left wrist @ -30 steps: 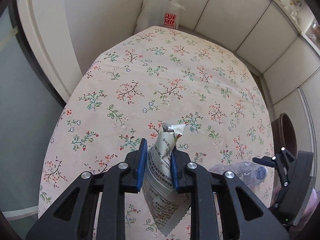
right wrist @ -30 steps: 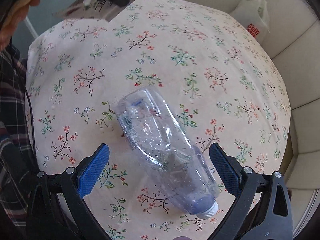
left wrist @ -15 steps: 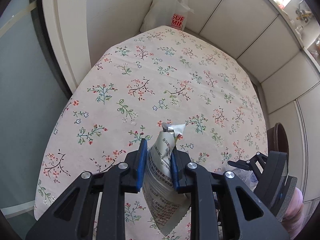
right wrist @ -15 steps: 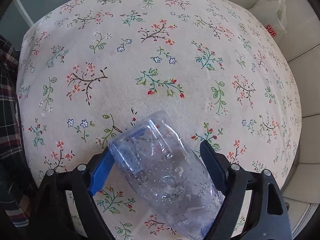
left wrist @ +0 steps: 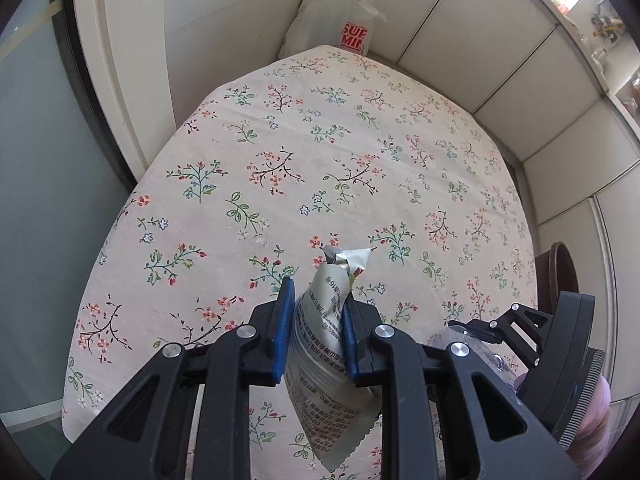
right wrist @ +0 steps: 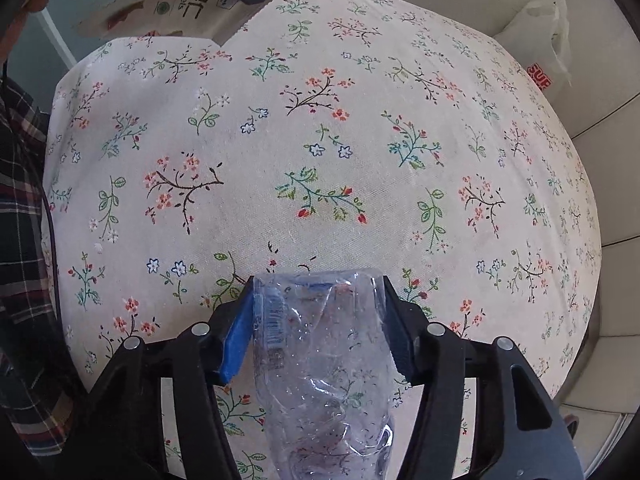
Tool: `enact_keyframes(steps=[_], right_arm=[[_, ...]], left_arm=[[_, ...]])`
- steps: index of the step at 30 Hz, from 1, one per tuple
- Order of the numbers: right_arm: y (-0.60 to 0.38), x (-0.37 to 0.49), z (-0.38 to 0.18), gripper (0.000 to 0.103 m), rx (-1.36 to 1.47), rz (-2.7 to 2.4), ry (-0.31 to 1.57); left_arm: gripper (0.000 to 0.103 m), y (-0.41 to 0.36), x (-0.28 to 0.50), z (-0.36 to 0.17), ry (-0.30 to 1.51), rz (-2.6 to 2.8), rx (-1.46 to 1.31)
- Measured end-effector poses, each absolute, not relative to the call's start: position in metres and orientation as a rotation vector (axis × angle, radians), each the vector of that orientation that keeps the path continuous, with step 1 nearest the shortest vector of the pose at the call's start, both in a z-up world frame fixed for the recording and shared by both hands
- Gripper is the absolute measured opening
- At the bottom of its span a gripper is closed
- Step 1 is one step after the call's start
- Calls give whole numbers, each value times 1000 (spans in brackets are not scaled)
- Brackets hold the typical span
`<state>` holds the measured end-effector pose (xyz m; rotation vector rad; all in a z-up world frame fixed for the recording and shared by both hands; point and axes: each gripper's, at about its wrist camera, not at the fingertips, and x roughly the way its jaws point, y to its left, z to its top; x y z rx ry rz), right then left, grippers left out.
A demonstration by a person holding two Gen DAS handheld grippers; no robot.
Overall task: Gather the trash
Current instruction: 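Carry the bottle over the bin and open the right gripper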
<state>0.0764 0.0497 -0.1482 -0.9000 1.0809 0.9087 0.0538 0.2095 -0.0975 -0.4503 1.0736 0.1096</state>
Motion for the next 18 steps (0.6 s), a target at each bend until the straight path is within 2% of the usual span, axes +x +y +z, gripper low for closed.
enact_keyframes(steps=[8, 18], right_arm=[[41, 96, -126, 54, -795, 830, 1032], [-15, 133, -67, 52, -543, 661, 909]], left_arm=[[22, 200, 61, -93, 1058, 77, -451], [22, 166, 76, -78, 1011, 23, -432]])
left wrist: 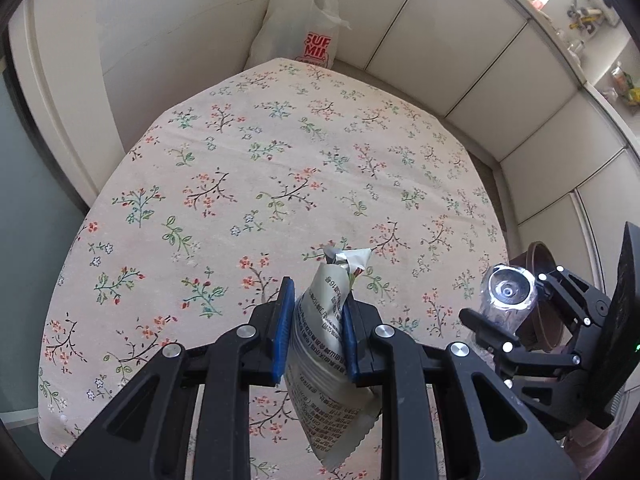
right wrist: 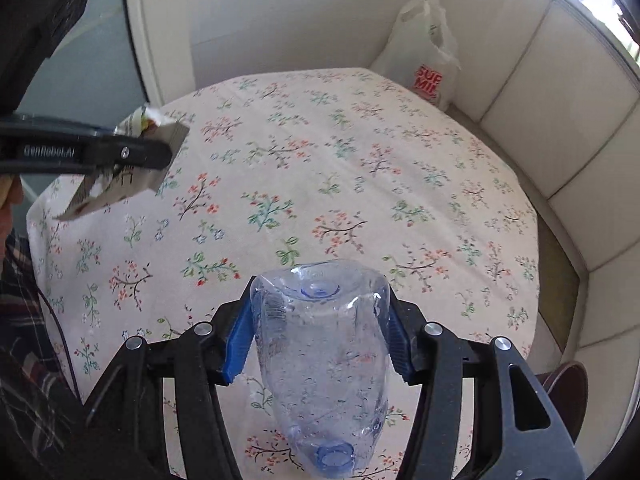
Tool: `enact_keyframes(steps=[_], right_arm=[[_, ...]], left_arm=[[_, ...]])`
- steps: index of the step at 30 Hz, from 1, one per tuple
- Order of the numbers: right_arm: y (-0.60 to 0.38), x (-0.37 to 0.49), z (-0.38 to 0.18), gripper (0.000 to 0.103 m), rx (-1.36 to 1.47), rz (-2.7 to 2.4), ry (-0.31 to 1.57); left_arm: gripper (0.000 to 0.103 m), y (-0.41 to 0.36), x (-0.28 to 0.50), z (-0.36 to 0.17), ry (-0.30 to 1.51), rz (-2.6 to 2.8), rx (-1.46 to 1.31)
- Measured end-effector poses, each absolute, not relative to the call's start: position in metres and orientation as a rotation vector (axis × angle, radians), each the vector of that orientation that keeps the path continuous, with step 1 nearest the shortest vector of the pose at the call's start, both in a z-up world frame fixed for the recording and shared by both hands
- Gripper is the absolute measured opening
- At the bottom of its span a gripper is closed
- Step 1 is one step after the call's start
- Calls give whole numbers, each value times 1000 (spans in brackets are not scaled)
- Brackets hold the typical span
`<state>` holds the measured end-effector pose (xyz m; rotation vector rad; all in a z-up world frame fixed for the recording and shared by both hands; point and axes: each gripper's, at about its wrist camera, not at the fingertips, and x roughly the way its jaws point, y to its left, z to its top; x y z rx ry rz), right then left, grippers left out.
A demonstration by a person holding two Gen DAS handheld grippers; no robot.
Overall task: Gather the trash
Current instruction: 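Carry the bottle over the bin and open the right gripper, then carry the white wrapper over the bin and open the left gripper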
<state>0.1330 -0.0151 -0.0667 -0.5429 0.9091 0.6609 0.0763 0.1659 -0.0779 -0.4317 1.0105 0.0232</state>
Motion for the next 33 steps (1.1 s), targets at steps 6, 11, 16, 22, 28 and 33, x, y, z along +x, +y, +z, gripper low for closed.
enact_keyframes(steps=[6, 11, 16, 22, 28, 33], right_arm=[[-71, 154, -27, 51, -378, 518, 814], [-139, 169, 11, 51, -194, 387, 723], [-209, 177, 41, 50, -13, 253, 633], [-300, 173, 60, 51, 151, 27, 544], [-379, 172, 39, 52, 246, -219, 565], [-424, 163, 20, 82, 294, -344, 576]], left_arm=[[22, 133, 90, -64, 978, -22, -438], [22, 92, 108, -52, 953, -93, -449], [22, 46, 128, -33, 928, -170, -430], [22, -13, 148, -11, 917, -248, -404], [22, -83, 167, -4, 923, -341, -375], [22, -144, 177, 3, 927, -420, -346]])
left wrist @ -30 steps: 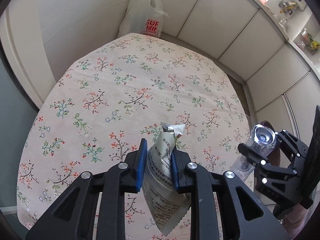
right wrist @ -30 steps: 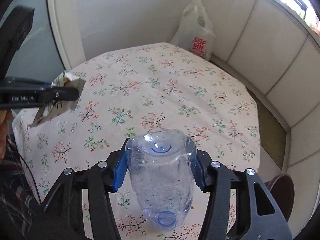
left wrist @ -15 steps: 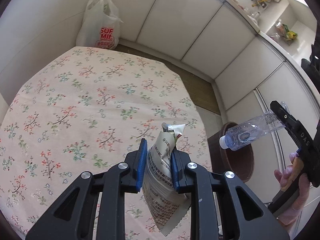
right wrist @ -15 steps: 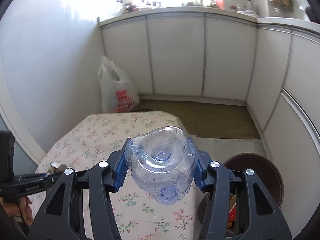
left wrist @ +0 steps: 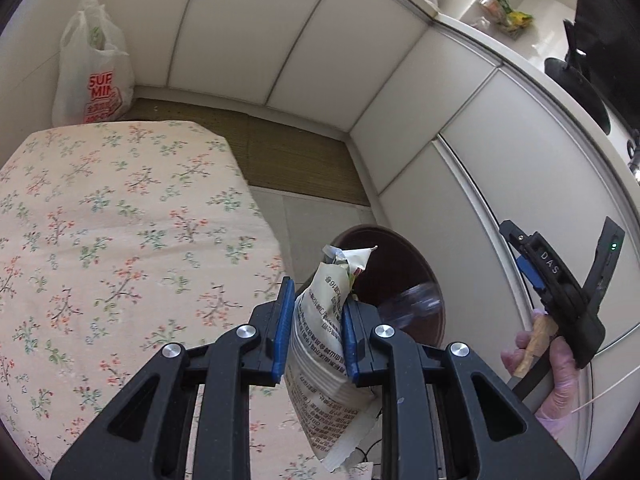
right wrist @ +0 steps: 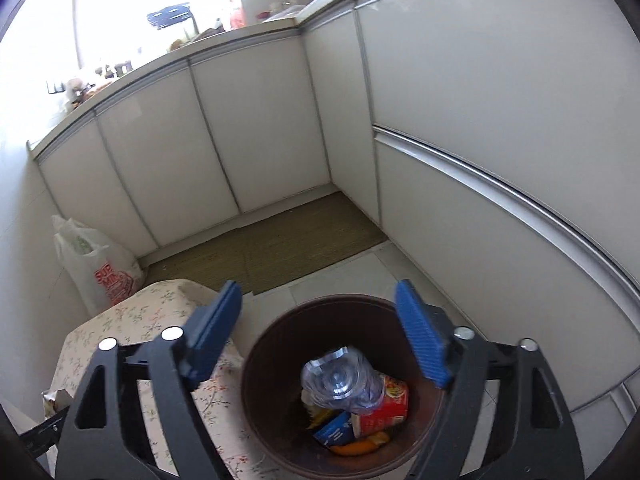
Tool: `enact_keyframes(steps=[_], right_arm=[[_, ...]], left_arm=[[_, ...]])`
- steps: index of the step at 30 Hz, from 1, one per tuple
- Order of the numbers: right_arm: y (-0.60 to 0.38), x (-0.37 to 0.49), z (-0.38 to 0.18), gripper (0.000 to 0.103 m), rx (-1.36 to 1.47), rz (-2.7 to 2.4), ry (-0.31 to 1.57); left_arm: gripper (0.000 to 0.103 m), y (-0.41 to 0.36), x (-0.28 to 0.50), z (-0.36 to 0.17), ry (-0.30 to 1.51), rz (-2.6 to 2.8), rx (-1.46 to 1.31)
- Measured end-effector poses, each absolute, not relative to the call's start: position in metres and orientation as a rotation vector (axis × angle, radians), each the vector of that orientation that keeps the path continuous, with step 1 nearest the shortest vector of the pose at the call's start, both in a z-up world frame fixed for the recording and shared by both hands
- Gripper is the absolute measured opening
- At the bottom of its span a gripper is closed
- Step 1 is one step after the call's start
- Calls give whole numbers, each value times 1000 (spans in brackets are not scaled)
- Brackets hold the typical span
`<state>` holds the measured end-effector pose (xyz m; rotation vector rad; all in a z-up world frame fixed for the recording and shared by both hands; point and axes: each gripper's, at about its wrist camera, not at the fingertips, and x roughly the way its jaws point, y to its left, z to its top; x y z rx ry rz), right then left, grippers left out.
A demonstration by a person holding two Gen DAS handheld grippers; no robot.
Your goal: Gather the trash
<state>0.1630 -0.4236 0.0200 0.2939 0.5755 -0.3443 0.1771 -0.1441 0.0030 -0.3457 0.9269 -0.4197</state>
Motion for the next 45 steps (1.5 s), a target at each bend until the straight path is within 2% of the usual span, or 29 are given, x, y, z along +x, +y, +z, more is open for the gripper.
enact_keyframes(steps=[1, 5, 14, 17, 18, 20, 22, 27, 32, 34, 38, 45], right_arm=[[-434, 160, 19, 82, 303, -361, 575], [-465, 145, 14, 96, 346, -442, 564], [-515, 112, -5, 96, 430, -559, 583], [-523, 104, -8, 96, 430, -590, 581], [-524, 102, -8, 96, 430, -600, 579], [-527, 99, -8, 96, 431, -617, 569], [-528, 95, -6, 96, 428, -628, 558], [-519, 82, 1, 96, 379, -708, 528], [-505, 71, 10, 96, 353, -729, 511], [-497, 67, 16, 96, 352, -730, 497], [-471, 52, 23, 96, 305, -741, 476], [-416, 1, 31, 96, 280, -762, 372]], left_arm=[[22, -158, 179, 6, 924, -437, -336], [22, -206, 184, 14, 909, -493, -313], [23, -304, 207, 27, 890, -586, -251], [31, -328, 214, 28, 877, -601, -221], [45, -335, 216, 29, 871, -587, -210], [59, -347, 221, 27, 864, -574, -194], [66, -354, 223, 26, 862, -564, -185], [70, -356, 221, 23, 861, -545, -166], [85, -343, 206, 32, 788, -458, -103], [94, -334, 193, 39, 725, -408, -66], [96, -314, 161, 52, 609, -374, -20], [96, -268, 107, 49, 560, -363, 6]])
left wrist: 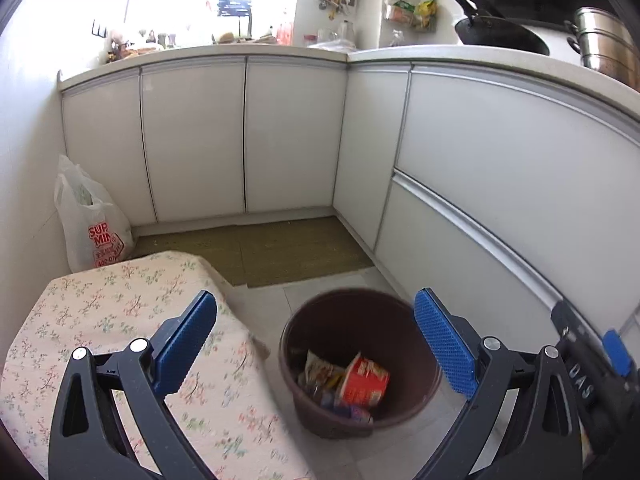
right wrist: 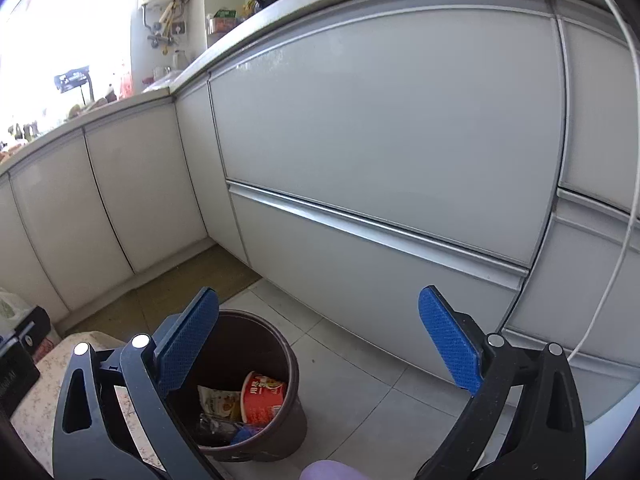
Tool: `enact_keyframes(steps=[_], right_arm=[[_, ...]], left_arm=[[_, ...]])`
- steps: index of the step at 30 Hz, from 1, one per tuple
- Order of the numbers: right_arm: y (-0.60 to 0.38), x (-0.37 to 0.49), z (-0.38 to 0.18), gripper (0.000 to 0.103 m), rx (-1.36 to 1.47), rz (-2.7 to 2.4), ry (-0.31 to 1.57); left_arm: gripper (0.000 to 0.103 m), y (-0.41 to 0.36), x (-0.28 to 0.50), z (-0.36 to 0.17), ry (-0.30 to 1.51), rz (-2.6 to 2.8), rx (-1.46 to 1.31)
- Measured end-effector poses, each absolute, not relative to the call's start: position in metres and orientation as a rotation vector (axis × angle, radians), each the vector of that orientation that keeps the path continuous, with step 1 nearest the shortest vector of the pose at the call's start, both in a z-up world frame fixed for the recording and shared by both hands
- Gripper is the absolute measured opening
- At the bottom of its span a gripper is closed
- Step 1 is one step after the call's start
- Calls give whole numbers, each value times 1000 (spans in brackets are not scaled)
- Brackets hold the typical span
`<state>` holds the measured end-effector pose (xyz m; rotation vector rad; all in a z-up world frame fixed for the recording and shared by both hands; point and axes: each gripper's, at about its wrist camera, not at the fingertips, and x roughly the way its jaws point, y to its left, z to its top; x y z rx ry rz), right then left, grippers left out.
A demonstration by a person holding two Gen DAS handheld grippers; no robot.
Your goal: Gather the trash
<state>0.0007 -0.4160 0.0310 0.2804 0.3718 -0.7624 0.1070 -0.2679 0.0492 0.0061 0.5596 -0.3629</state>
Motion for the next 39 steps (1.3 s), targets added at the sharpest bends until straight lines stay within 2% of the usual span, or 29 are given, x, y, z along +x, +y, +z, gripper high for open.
enact_keyframes(steps=[4, 9, 16, 39], right_arm=[[-384, -22, 21, 96, 256, -722, 413], [-338, -50, 13, 96, 242, -660, 405], [-294, -54, -2, 96, 198, -596, 396], [-263, -39, -16, 96, 126, -510, 425]], left_arm=[[96, -228, 74, 45, 570, -336, -20], [96, -176, 51, 26, 667, -335, -76], [96, -127, 21, 9, 643, -285, -99], [96, -100, 37, -15, 716, -259, -121]])
